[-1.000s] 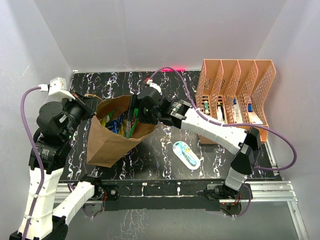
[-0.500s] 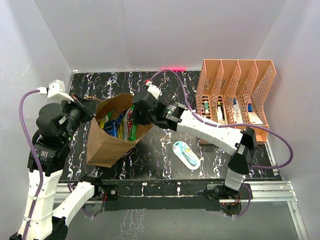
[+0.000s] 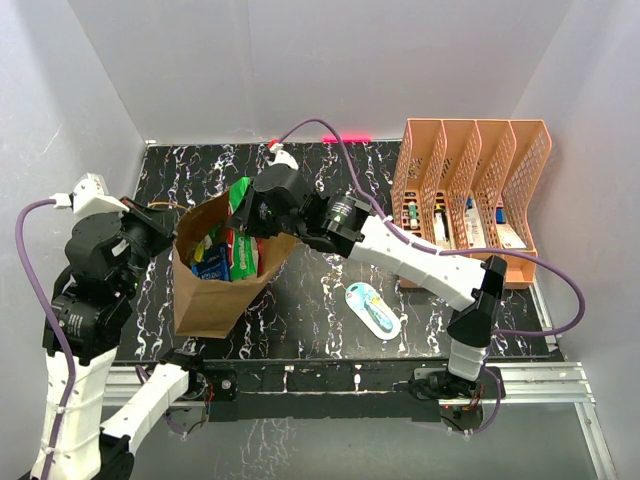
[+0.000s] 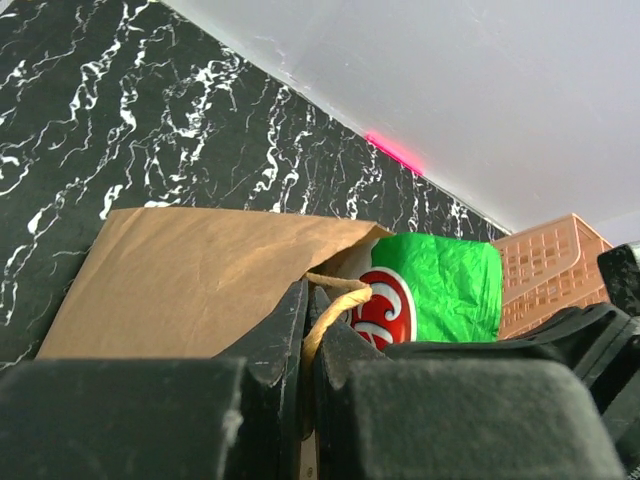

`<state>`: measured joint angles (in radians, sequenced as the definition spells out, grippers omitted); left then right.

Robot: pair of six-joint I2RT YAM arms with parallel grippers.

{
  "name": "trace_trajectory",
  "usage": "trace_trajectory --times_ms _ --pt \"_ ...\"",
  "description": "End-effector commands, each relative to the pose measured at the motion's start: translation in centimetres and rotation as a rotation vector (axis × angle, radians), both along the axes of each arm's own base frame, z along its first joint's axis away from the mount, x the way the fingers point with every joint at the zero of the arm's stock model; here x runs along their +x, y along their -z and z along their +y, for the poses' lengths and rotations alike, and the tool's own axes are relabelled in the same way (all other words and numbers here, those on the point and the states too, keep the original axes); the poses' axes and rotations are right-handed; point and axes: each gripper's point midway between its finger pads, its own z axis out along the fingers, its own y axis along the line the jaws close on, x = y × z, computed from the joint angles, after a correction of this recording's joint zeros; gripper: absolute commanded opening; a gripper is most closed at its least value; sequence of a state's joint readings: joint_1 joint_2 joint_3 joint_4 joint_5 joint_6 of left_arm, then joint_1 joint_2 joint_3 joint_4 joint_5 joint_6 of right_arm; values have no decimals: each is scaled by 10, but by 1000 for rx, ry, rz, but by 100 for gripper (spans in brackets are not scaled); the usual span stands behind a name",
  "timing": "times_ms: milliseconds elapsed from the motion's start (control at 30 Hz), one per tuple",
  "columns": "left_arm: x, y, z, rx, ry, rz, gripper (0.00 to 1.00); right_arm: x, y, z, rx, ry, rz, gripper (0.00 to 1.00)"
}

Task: Take the snacks out of the paper bag
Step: Take out the snack from the paper bag.

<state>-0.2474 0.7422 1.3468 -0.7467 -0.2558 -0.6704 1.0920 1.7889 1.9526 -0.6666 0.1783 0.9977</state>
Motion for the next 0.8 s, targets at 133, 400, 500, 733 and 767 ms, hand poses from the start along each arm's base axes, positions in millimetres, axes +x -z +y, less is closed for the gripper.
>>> trace_trajectory --times_ms 133,400,500,733,767 --pt "-18 -26 19 -40 -99 -102 0 -11 -126 7 302 -138 -325 7" --pt "-24 -30 34 5 -154 -136 0 -19 -226 -24 459 -112 -565 7" --pt "-22 -28 37 15 -171 -124 0 -16 -256 -48 453 -44 -687 7" --pt "-13 -22 38 50 -182 -97 0 7 -308 -133 264 263 -1021 8" --pt "-13 -20 41 68 -198 -85 0 10 -314 -145 234 311 -1065 8"
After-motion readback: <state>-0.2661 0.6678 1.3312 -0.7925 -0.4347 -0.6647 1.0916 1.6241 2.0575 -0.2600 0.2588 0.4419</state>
